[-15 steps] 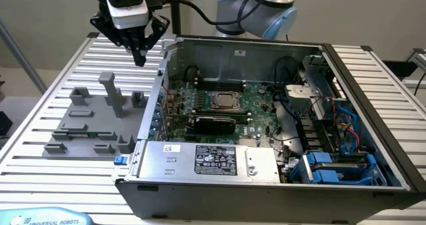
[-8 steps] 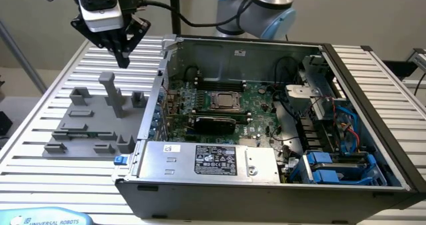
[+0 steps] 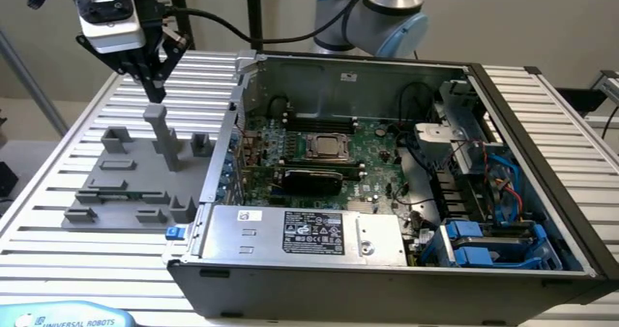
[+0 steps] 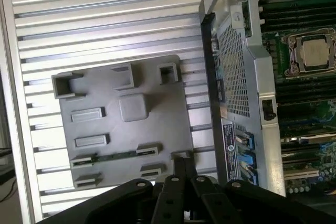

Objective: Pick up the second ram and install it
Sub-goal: 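Reach for the second ram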

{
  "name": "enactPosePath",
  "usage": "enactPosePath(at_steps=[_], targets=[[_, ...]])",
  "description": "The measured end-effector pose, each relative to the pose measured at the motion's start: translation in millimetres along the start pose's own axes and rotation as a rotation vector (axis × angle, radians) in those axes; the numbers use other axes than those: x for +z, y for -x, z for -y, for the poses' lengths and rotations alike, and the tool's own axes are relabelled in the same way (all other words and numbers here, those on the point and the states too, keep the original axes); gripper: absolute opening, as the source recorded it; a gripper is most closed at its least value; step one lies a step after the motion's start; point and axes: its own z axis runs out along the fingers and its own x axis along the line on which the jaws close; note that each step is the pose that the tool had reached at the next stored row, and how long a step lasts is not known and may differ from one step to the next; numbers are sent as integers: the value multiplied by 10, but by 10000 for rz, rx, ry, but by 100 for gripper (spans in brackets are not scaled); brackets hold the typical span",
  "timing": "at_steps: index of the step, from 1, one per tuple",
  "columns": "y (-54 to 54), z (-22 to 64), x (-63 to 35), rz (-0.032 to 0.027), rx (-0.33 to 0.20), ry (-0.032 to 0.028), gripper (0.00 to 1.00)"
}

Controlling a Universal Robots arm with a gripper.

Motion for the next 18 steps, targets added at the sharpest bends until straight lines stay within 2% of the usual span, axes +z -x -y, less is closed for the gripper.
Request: enactPosePath(at_steps=[12,18], targets=[[-541,87,151,1,0,-10,11],[-814,132,232,-18,1,-12,11]])
